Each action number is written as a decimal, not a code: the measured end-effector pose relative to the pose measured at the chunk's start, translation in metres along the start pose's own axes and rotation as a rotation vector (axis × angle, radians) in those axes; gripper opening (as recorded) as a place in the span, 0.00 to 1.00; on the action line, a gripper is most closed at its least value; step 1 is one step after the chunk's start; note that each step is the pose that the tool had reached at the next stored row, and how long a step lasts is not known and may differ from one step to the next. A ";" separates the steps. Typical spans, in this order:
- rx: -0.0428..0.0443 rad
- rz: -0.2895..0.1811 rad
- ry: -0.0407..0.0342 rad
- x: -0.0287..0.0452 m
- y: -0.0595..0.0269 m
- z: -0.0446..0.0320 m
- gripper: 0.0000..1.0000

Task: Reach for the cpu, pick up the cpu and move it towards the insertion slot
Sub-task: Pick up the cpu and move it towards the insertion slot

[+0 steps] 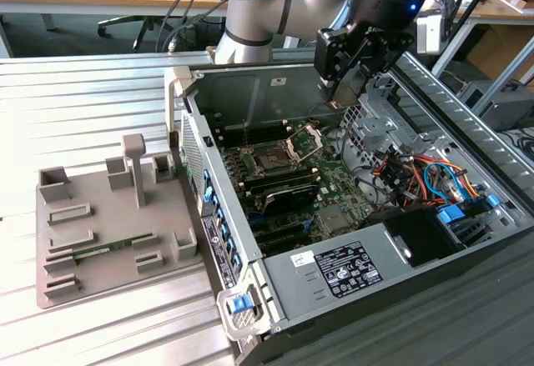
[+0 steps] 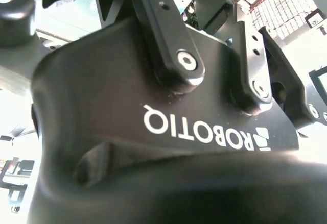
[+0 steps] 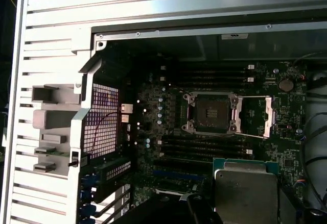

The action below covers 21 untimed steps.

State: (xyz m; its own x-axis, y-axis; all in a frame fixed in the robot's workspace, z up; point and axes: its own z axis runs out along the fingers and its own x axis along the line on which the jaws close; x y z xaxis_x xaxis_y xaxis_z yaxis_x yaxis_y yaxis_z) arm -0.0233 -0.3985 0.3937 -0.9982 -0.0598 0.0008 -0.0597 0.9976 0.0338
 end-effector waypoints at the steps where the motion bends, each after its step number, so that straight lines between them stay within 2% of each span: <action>1: 0.0000 0.000 0.0000 -0.0010 -0.0001 0.0005 0.55; 21: 0.0001 0.000 0.0000 -0.0040 -0.0003 0.0021 0.55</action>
State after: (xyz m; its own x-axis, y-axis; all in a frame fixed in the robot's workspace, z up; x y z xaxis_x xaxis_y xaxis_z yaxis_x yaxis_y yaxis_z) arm -0.0193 -0.3985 0.3916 -0.9982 -0.0598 0.0008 -0.0597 0.9976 0.0337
